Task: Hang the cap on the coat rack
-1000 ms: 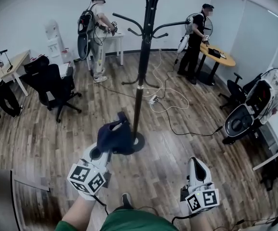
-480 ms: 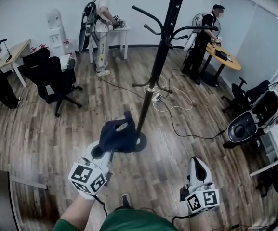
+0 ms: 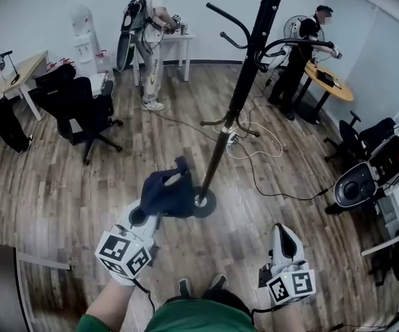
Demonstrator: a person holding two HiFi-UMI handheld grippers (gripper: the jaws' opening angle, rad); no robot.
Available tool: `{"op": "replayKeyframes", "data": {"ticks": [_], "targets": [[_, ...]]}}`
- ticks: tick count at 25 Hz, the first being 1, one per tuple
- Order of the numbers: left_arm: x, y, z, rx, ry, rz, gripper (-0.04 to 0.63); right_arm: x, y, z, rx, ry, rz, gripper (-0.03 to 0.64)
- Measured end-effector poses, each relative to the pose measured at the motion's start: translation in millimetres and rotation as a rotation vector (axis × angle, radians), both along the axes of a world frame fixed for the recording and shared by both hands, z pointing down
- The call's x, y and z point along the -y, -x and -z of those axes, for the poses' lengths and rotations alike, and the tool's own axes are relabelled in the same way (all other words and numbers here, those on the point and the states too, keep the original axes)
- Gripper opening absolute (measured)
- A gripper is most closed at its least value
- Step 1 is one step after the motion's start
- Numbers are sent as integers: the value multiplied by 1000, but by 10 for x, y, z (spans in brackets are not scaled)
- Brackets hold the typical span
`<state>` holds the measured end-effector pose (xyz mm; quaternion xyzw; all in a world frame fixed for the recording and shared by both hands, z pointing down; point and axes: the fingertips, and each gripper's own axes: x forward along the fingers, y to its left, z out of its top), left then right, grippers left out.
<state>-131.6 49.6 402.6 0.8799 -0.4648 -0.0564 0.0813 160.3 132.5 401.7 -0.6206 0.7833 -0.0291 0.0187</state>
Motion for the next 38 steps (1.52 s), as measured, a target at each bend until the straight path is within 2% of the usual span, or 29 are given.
{"op": "replayKeyframes", "data": {"ticks": [12, 24, 31, 38], "targets": [[414, -2, 73, 23, -15, 70, 26, 718, 20, -27, 22, -22, 97, 2], [1220, -215, 188, 59, -19, 166, 26, 1738, -356, 69, 43, -49, 174, 2], [1466, -344, 336, 90, -48, 218, 26, 2086, -520, 153, 59, -75, 230, 2], [1751, -293, 382, 100, -61, 248, 26, 2270, -488, 162, 72, -90, 277, 2]]}}
